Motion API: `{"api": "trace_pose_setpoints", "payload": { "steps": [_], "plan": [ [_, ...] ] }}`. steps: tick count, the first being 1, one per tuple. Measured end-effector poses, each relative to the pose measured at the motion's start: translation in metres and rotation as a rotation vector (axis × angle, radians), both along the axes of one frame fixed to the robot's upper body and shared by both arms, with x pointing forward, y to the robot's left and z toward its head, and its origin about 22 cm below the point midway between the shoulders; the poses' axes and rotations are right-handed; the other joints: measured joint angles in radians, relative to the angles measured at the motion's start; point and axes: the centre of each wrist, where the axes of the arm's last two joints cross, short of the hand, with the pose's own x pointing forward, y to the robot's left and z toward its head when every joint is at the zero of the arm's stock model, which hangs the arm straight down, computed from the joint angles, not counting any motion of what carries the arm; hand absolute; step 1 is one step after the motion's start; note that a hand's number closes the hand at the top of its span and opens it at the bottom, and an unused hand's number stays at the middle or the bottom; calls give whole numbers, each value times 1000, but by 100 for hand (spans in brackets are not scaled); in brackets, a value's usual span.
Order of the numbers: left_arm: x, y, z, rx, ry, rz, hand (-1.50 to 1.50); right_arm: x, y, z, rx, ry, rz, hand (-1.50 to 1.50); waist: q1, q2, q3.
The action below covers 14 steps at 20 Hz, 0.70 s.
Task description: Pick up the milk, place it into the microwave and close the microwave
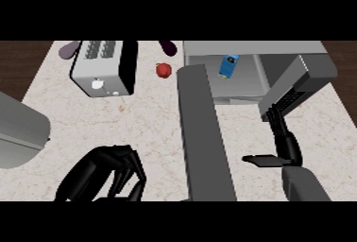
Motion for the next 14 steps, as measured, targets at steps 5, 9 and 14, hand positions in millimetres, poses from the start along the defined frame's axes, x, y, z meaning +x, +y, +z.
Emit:
{"api": "trace_pose_setpoints", "payload": {
  "steps": [5,9,14],
  "plan": [
    [20,-35,-7,67,-25,-68,150,-32,-22,-2,-12,-8,-10,-150,-5,1,0],
    [34,-63,-30,128,-9,-126,150,-54,-33,4,-15,-23,-13,-150,-10,3,-1],
    [45,-94,-62,205,7,-159,150,-79,-47,18,-53,-61,-1,-150,-15,4,-1]
  ]
}}
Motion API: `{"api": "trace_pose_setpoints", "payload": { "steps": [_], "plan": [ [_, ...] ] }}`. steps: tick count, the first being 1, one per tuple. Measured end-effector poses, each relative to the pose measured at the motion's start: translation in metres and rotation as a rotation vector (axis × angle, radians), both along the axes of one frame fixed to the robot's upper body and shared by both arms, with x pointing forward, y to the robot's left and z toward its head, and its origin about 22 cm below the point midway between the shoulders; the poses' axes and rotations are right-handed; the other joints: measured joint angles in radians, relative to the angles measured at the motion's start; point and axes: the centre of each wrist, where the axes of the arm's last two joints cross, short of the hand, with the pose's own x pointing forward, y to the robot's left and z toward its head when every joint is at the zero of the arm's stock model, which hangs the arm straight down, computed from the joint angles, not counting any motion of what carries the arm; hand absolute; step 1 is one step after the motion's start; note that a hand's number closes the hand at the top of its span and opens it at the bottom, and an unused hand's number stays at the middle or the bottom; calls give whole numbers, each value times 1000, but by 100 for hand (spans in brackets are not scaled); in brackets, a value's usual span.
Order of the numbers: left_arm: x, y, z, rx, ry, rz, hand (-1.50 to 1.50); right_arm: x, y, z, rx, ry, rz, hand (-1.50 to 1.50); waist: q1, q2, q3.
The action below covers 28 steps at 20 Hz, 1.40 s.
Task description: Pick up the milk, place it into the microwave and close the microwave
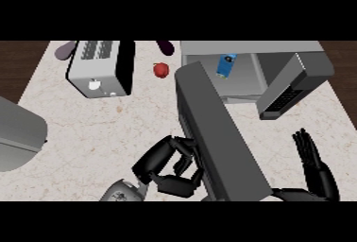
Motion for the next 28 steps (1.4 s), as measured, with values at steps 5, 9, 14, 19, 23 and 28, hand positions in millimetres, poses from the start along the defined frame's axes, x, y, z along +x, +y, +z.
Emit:
{"api": "trace_pose_setpoints", "payload": {
  "steps": [5,9,14,19,23,28],
  "plan": [
    [7,-21,-34,41,-31,19,150,-14,-11,23,-7,-38,44,-150,-9,3,0],
    [7,-30,-54,20,-73,63,150,-11,-11,45,31,-77,97,-150,-25,7,-2],
    [11,-40,-64,2,-92,106,150,-15,-13,73,62,-112,150,-150,-51,12,-2],
    [15,-49,-66,13,-59,117,150,-9,-8,103,68,-151,222,-150,-81,18,-3],
    [17,-55,-63,-21,-59,134,150,-6,-2,118,80,-162,284,-150,-104,25,-4],
    [25,-65,-46,-87,-67,183,150,0,-4,137,81,-171,346,-150,-135,31,-5]
  ]
}}
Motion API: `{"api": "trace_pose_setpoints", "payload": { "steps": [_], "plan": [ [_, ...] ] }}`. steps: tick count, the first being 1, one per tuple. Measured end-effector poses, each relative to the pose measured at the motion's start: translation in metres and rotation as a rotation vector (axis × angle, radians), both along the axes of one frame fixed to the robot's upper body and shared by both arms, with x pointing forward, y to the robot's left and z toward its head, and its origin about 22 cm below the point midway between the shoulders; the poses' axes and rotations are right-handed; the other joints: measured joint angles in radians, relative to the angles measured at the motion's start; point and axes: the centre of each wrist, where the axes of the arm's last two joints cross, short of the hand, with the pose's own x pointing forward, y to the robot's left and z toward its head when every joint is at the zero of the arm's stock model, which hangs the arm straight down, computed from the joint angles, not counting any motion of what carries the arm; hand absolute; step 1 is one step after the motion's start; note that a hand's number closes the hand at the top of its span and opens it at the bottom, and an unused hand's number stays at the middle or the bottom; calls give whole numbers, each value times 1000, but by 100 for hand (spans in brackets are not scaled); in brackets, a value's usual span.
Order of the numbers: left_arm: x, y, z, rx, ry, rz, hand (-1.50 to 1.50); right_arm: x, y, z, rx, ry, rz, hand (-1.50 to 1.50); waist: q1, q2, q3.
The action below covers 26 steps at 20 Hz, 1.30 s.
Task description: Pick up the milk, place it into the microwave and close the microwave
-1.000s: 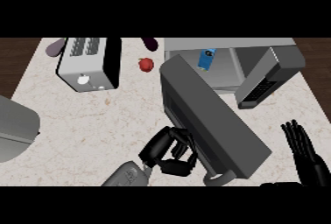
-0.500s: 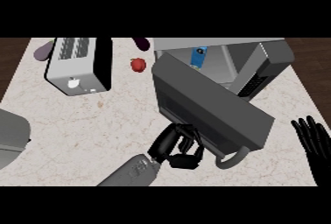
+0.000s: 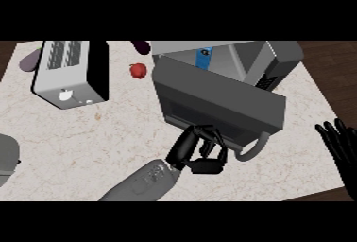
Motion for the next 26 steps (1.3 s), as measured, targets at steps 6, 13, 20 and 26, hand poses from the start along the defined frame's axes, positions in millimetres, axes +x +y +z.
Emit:
{"api": "trace_pose_setpoints", "payload": {
  "steps": [6,13,20,26],
  "plan": [
    [11,-8,17,-68,-16,131,150,8,-6,25,-49,-28,48,-150,-31,7,-1],
    [29,-14,34,-95,-8,268,-150,18,-13,49,-76,-77,68,-150,-68,18,1],
    [43,-16,47,-118,35,375,-150,30,-34,108,-296,-247,-33,150,-105,26,0],
    [41,-19,52,-175,56,401,-150,36,-38,136,-402,-339,-92,150,-107,39,0]
  ]
}}
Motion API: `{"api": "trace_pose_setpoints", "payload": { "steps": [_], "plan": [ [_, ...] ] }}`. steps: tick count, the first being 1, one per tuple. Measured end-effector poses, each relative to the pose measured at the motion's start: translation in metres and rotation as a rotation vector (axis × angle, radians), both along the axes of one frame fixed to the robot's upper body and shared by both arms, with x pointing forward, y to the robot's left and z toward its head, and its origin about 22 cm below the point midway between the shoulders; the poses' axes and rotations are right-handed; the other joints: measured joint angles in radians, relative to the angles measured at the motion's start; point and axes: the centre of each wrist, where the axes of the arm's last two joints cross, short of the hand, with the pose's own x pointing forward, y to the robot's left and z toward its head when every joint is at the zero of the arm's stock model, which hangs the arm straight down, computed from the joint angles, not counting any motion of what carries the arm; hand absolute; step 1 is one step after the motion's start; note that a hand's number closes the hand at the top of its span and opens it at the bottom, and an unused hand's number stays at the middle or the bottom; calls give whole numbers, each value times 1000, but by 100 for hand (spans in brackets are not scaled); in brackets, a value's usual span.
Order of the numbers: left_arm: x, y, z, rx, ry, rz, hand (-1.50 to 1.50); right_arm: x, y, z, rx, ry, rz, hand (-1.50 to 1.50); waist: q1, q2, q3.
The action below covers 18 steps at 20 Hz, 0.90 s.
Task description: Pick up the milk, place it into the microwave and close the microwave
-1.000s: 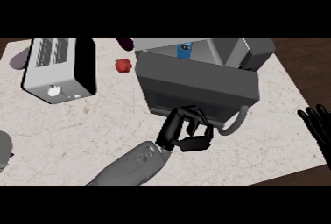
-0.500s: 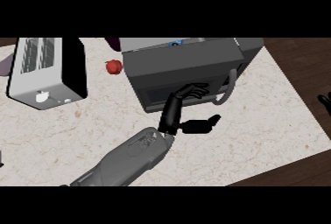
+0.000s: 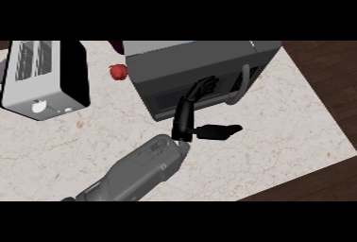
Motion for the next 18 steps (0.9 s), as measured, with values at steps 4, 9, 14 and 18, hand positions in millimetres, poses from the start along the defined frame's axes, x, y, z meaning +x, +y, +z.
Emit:
{"api": "trace_pose_setpoints", "payload": {
  "steps": [4,9,14,18],
  "plan": [
    [1,-2,3,-16,-5,-1,-150,4,-1,9,-27,-31,-20,150,3,8,2],
    [1,-4,4,-31,-15,4,-150,9,-2,15,-46,-49,-36,150,6,16,3],
    [2,-5,4,-39,-29,1,-150,14,-2,21,-58,-65,-50,150,9,20,4],
    [2,-5,4,-47,-38,-1,-150,18,-1,24,-61,-76,-49,150,11,24,5]
  ]
}}
